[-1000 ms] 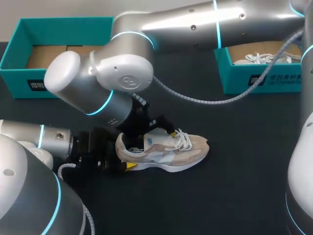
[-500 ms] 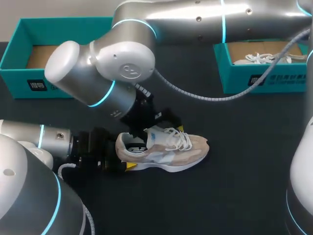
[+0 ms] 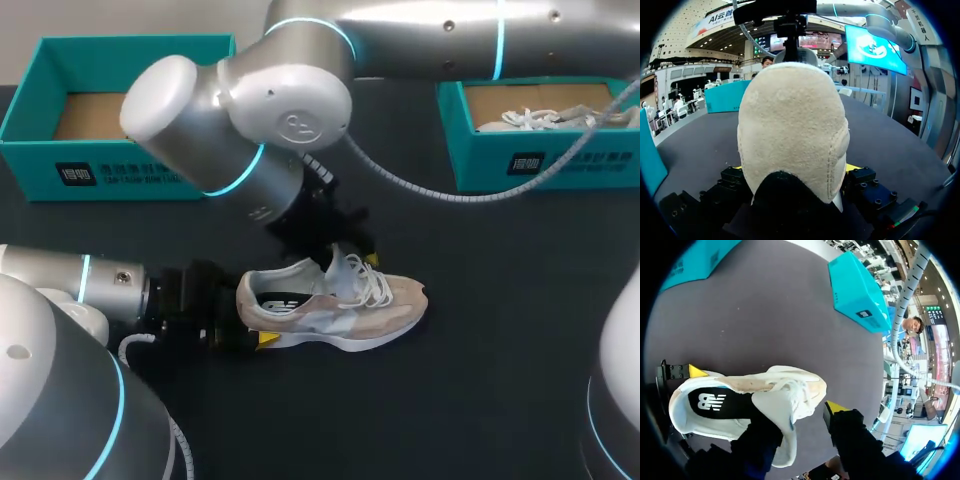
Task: Take the shoe out of the shoebox, open the shoe tongue, remove and reinsert the insole, then place the shoe into the shoebox
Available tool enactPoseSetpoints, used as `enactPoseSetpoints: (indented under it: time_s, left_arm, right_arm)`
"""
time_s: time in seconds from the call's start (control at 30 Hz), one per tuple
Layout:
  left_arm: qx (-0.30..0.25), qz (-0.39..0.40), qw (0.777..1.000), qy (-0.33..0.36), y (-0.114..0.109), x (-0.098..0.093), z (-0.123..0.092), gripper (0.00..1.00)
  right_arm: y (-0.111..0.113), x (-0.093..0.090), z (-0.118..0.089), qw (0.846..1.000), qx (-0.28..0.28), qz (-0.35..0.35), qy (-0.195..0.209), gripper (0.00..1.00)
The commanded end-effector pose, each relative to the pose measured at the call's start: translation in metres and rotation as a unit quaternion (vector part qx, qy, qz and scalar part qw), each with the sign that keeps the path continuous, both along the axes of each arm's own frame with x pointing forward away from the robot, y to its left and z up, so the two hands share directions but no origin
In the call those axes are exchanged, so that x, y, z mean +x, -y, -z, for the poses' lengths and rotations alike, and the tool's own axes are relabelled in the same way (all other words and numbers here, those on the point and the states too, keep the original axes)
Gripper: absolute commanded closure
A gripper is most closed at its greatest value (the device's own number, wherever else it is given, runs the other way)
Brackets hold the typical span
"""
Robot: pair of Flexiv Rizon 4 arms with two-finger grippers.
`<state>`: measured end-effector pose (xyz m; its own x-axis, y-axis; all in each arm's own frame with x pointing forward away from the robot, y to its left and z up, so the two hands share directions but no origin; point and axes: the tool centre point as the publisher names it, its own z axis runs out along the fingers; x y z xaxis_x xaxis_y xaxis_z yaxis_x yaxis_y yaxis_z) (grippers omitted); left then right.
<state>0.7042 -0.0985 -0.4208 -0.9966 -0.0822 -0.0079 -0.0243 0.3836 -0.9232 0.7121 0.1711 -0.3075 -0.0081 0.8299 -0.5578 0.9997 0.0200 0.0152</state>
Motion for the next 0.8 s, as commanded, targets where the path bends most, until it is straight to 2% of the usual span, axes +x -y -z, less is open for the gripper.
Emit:
enactPoseSetpoints:
  time_s: [0.03, 0.3, 0.67, 0.7, 0.77, 0.8]
  left_arm:
    - [0.002, -0.001, 1.000, 0.000, 0.001, -0.002, 0.003, 1.00]
    - [0.002, -0.001, 1.000, 0.000, 0.001, -0.002, 0.003, 1.00]
    - [0.002, -0.001, 1.000, 0.000, 0.001, -0.002, 0.003, 1.00]
    - [0.002, -0.001, 1.000, 0.000, 0.001, -0.002, 0.003, 1.00]
    - [0.002, -0.001, 1.000, 0.000, 0.001, -0.002, 0.003, 1.00]
    - [0.002, -0.001, 1.000, 0.000, 0.001, -0.002, 0.003, 1.00]
  right_arm:
    - [0.006, -0.004, -0.003, 0.976, 0.032, 0.183, 0.115, 1.00]
    - [0.005, -0.006, -0.004, 0.975, 0.083, 0.186, 0.094, 1.00]
    - [0.039, -0.008, 0.013, 0.969, 0.101, 0.193, 0.112, 1.00]
    - [0.042, -0.008, 0.014, 0.969, 0.102, 0.192, 0.115, 0.98]
    - [0.046, -0.008, 0.017, 0.970, 0.100, 0.191, 0.114, 0.84]
    - [0.050, -0.007, 0.020, 0.970, 0.100, 0.190, 0.115, 0.81]
